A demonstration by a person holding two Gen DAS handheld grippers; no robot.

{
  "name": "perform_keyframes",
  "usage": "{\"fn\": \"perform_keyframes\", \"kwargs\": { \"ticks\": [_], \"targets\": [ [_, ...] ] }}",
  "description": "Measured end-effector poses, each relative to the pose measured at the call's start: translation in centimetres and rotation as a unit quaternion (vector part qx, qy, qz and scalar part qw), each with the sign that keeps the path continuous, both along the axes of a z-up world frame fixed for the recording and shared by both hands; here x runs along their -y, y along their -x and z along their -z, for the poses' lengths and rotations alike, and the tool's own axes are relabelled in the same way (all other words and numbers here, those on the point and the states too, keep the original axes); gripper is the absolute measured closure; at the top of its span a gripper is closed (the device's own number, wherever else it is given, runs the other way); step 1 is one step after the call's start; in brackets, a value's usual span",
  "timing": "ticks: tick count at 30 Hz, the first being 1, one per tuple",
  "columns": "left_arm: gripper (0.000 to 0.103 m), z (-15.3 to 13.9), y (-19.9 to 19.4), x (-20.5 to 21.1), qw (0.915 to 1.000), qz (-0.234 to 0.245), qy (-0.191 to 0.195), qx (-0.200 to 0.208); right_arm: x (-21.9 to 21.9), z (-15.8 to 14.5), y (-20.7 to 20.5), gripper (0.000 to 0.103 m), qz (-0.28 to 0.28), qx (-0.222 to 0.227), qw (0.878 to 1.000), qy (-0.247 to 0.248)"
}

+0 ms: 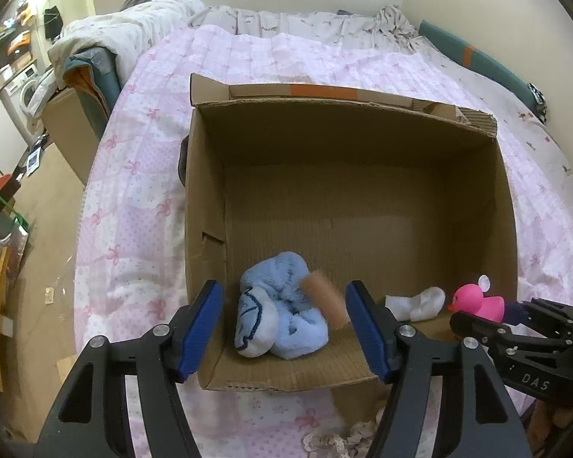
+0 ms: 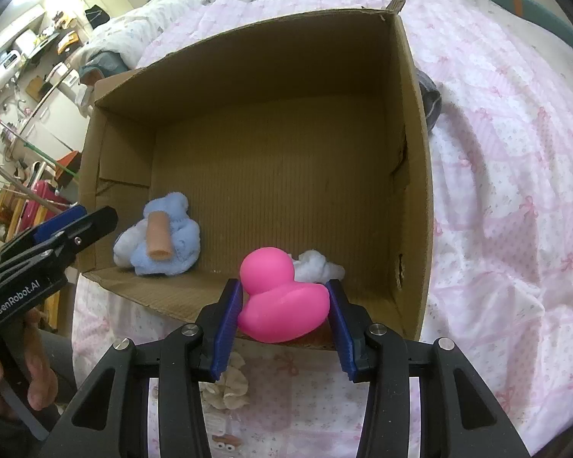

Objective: Organize soft objects
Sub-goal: 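Open both tools to drop the sponge and duck into the box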

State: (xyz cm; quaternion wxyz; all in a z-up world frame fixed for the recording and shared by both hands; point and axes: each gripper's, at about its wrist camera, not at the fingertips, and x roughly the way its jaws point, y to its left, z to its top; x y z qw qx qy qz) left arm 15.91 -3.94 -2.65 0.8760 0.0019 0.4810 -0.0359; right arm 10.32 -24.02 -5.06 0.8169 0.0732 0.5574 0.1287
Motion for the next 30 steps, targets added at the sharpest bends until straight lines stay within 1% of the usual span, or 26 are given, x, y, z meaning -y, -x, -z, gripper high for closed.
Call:
{"fn": "perform_keyframes", "kwargs": {
  "ticks": [4,9,10,12,13,14,16,21,30],
  "targets": [
    [0.039,0.0,0.0,-0.1,1.0000,-0.002,0.000,0.001,0.0,0.0,0.0,0.056,0.000,-0.001,1.000,-0.001],
    [0.039,0.0,0.0,0.0,1.0000,-0.003,-0.009,0.003,0.1,0.0,-0.1,0.056,0.004,0.000,1.000,-0.007],
    [0.039,0.0,0.0,0.0,0.9999,-0.002,-0.010,0.003,0.2,-0.1,-0.1,0.055,0.005,0.001,1.000,-0.010],
    [0.039,0.0,0.0,0.0,0.9999,-0.002,-0.012,0.004,0.6,-0.4,0.0,0.043,0.011,0.007,1.000,-0.017],
    [0.039,0.0,0.0,0.0,0.9999,-0.002,-0.012,0.005,0.8,-0.6,0.0,0.035,0.014,0.012,1.000,-0.019],
    [0.039,0.0,0.0,0.0,0.9999,-0.002,-0.011,0.005,0.9,-0.7,0.0,0.031,0.018,0.017,0.999,-0.021],
    [0.039,0.0,0.0,0.0,0.9999,-0.002,-0.011,0.005,1.1,-1.1,0.0,0.028,0.026,0.026,0.999,-0.021],
    [0.039,0.0,0.0,0.0,0.9999,-0.001,-0.013,0.006,1.7,-1.3,-0.1,0.027,0.038,0.026,0.999,-0.027],
    [0.039,-0.4,0.8,-0.5,0.9997,-0.003,-0.019,0.014,1.3,-1.4,0.1,0.027,0.032,0.027,0.999,-0.022]
  ]
}}
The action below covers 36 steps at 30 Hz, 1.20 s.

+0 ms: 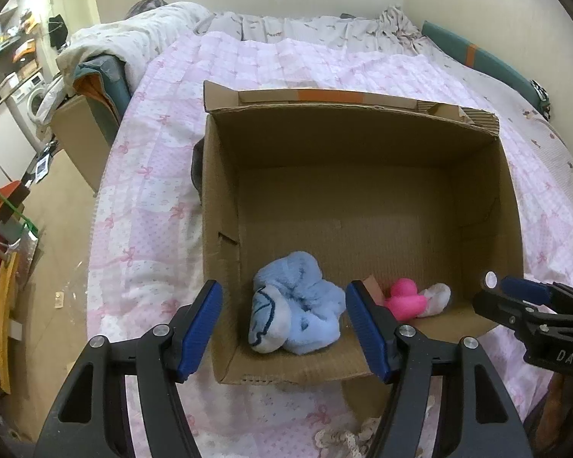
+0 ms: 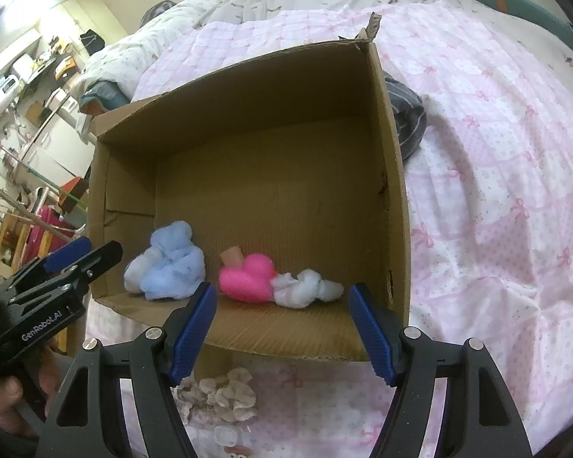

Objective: Organize soft objects
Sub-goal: 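Open both tools to drop the sponge and duck into the box, then withdraw both tools from the box toward the scrunchies on the bed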

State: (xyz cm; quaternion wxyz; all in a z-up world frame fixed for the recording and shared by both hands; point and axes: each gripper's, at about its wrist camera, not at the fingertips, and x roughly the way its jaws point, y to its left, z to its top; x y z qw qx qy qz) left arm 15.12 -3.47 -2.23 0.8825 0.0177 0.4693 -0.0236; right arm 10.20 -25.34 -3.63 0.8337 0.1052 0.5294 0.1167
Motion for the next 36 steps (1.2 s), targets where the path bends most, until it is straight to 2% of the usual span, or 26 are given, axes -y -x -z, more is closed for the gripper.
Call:
{"fn": "perform_keyframes", "kwargs": {
  "ticks": [11,20,36],
  "targets": [
    [0.039,-1.4,2.2,-0.6,0.9998,0.005,-0.015,0.012,1.2,-0.7,1.3,0.027,0.019,0.005,1.000,0.004],
    [0.039,-2.1,4.4,-1.7,0.9998,-0.016,-0.004,0.014,1.6,-1.8,3.4,0.027,0.018,0.018,1.000,0.011],
    [0.039,-0.3,7.7,-1.5,0.9992,-0.028,0.015,-0.023,2.0,-1.7,6.8,0.027,0.025,0.011,1.000,-0.001]
  ]
}}
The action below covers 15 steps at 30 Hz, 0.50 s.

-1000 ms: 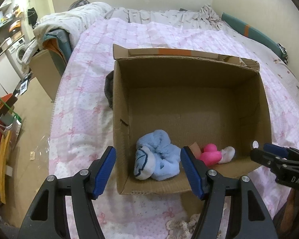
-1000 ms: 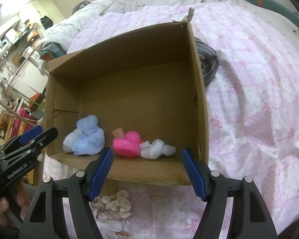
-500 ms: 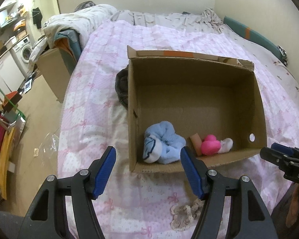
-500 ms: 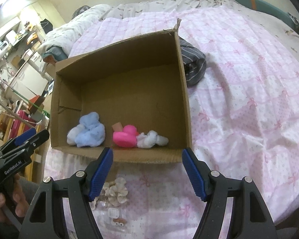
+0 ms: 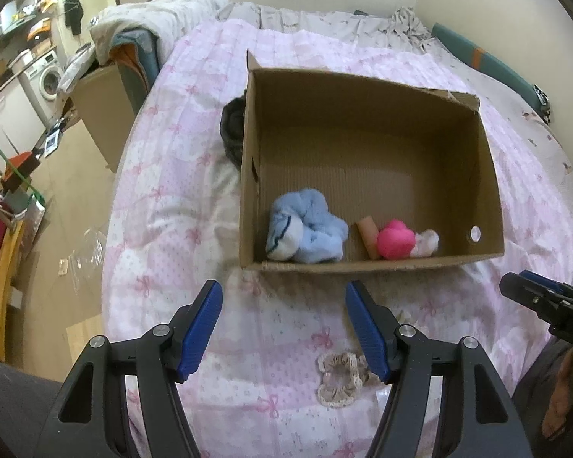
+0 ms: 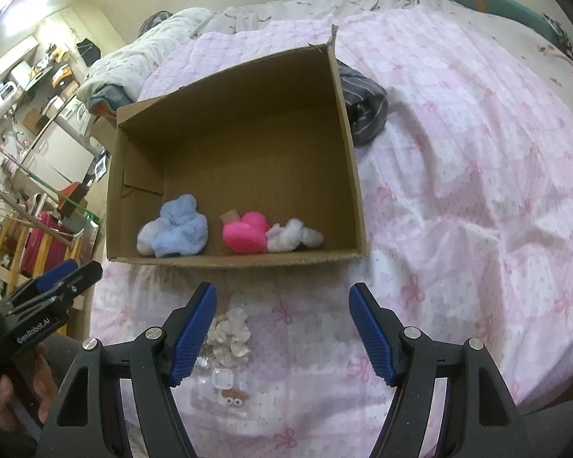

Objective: Organize soft objects
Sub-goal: 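Withdraw both tools from the box toward the scrunchies on the bed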

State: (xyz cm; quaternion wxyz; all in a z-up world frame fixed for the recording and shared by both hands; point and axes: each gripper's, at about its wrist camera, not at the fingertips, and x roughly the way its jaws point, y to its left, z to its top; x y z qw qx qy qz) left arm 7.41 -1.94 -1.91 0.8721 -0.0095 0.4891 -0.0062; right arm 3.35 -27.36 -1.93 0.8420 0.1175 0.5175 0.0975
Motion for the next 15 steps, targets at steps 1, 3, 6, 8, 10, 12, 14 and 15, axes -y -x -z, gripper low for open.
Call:
{"fn": "perform_keyframes", "kwargs": {
  "ticks": [1,3,6,8,10,12,14,15],
  "targets": [
    [0.039,0.3,0.0,0.0,1.0000,-0.001,0.001,-0.005,0.1,0.1,0.2,0.027,0.002,-0.002,1.000,-0.002],
    [0.039,1.0,0.0,0.0,0.9997,0.001,0.010,-0.021,0.2,0.3,0.4,0.027,0.005,-0.008,1.000,-0.005],
    [0.039,2.3,-0.1,0.5,0.9983,0.011,0.020,-0.054,0.4,0.6,0.3,0.027,0.010,-0.016,1.000,-0.016],
    [0.039,3.4,0.0,0.9,0.9960,0.020,0.032,-0.080,0.4,0.7,0.2,0.027,0.013,-0.018,1.000,-0.017],
    [0.039,4.4,-0.1,1.3,0.9931,0.026,0.045,-0.105,0.3,1.1,-0.1,0.027,0.013,-0.025,0.999,-0.017],
    [0.039,5.8,-0.4,1.7,0.9893,0.028,0.054,-0.133,0.3,1.5,-0.2,0.027,0.015,-0.033,0.999,-0.018],
    [0.039,7.3,-0.8,1.9,0.9842,0.025,0.066,-0.162,0.2,1.7,-0.4,0.027,0.016,-0.037,0.999,-0.018],
    [0.039,8.2,-0.9,2.0,0.9797,0.023,0.080,-0.182,0.1,1.7,-0.4,0.027,0.016,-0.038,0.999,-0.019]
  ]
}}
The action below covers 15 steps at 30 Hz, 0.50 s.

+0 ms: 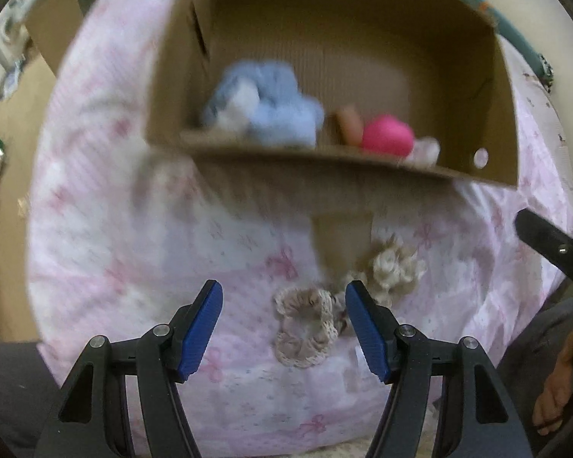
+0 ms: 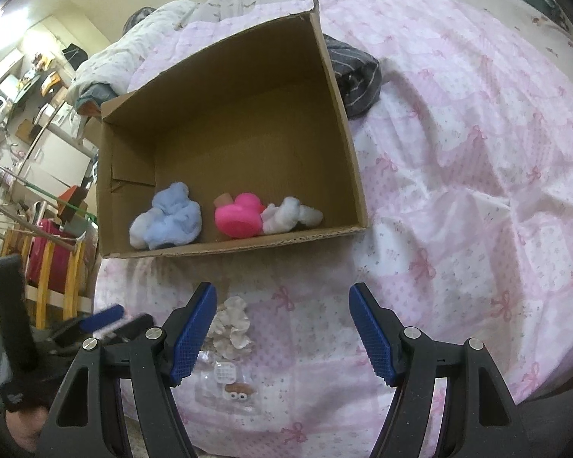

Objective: Organize soft objects
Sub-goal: 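Withdraw both tools from the box toward the scrunchies on the bed, then grasp the beige lace scrunchie with the left tool while the right tool grasps the plastic bag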

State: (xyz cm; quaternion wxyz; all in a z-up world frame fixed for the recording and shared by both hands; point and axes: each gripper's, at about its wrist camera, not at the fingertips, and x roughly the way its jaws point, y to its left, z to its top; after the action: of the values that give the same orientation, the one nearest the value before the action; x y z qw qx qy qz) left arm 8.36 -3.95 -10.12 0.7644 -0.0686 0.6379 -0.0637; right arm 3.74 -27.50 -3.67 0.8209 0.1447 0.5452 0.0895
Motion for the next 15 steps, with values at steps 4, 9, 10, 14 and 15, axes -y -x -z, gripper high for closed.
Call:
{"fn": "perform_keyframes", "kwargs": {
  "ticks": [4,9,10,14,15],
  "targets": [
    [0.040,2.1,-0.3,0.7,0.9984,0.004,0.034,-0.044,-0.1,0.3,-0.3,0.027,0.001,-0.003,1.000,-0.002],
    [0.045,3.1,-0.2,2.3,0.9984,0.036,0.014,-0.041,-0.1,0.8,-0.8,0.027,0.003,-0.010,1.000,-0.001],
    [0.060,3.1,-0.3,2.7,0.9982,0.043,0.014,-0.039,-0.1,0.9,-0.9,0.027,0.003,-0.012,1.000,0.000],
    [0.096,3.3,-0.1,3.2,0.9970,0.057,0.015,-0.050,-0.2,1.1,-1.0,0.027,0.003,-0.013,1.000,0.004],
    [0.096,3.2,0.0,3.2,0.9971,0.056,0.017,-0.049,-0.2,1.1,-1.0,0.028,0.002,-0.013,1.000,0.005]
  ]
}}
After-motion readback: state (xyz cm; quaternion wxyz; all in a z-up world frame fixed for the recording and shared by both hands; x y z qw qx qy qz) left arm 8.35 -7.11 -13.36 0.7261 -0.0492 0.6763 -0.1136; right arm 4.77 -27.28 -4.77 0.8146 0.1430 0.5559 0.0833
